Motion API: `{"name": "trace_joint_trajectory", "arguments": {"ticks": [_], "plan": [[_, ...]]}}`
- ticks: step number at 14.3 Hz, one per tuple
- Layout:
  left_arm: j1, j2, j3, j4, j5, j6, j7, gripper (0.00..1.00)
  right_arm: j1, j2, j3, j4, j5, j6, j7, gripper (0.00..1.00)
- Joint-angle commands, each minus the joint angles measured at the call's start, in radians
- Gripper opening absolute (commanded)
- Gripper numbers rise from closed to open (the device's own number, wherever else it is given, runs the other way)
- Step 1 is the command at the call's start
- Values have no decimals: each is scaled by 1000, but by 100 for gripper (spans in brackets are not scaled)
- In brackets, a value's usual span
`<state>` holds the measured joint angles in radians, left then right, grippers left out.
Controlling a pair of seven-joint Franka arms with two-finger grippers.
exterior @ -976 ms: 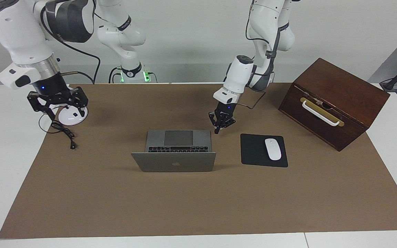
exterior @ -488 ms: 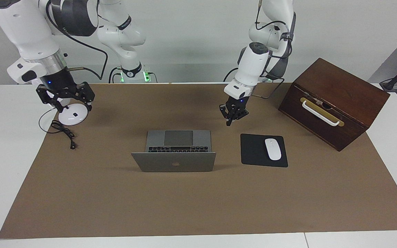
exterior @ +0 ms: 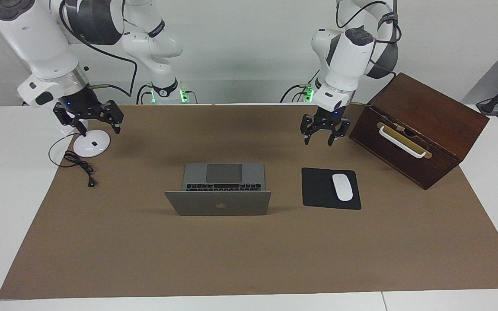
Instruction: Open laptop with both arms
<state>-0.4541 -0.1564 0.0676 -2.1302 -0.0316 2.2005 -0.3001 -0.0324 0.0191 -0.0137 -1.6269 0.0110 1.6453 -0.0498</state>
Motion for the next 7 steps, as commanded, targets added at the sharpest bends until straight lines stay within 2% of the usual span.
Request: {"name": "trace_joint_trajectory", "arguments": {"ticks": [1, 7], "plan": [[81, -8, -8, 62, 24, -100, 94, 100, -10, -27, 4, -30, 3, 5, 13, 95], [279, -14, -6, 153, 24, -234, 225, 100, -14, -27, 3, -31, -19, 5, 1, 96]]}}
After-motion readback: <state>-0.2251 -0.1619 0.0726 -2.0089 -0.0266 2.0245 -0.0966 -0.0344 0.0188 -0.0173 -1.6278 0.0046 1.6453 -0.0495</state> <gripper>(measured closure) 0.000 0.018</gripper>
